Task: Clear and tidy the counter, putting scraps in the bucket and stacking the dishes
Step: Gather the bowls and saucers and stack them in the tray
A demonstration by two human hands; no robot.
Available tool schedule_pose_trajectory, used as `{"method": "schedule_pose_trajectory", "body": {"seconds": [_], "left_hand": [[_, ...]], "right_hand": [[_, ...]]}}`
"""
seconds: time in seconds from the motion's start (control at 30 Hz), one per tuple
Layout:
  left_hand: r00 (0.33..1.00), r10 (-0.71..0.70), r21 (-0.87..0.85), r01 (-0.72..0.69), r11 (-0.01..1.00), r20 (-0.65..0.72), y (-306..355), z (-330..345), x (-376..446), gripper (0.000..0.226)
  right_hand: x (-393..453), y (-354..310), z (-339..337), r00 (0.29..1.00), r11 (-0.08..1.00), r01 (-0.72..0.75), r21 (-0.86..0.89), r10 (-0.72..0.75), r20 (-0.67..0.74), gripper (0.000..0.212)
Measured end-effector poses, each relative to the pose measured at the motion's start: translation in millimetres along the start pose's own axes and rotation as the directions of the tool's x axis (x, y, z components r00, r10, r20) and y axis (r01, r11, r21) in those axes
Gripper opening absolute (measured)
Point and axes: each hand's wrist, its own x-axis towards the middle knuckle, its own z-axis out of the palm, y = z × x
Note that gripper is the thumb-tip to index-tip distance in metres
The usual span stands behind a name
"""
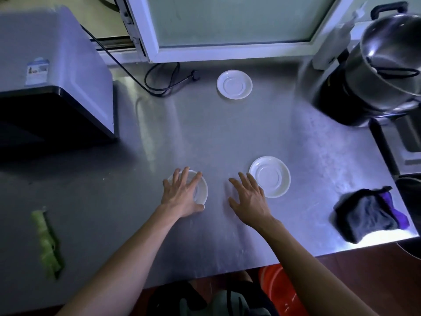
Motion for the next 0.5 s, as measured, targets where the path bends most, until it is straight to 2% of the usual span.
{"method": "schedule_pose_trajectory", "body": {"seconds": [0.23,0.5], "left_hand": [[0.996,0.059,0.004,-0.059,0.998,-0.062,33.3,-11.9,5.9,0.114],[0.995,0.084,0.008,-0.083,0.996,-0.058,78.0,-20.8,17.6,0.116]], "right_hand": [[7.8,38.0,-18.2,0.995,0.996,-0.082,-0.026,0.081,-0.050,0.068],[27.1,79.0,-29.0,0.988,0.979,-0.157,-0.129,0.156,-0.021,0.103]]}}
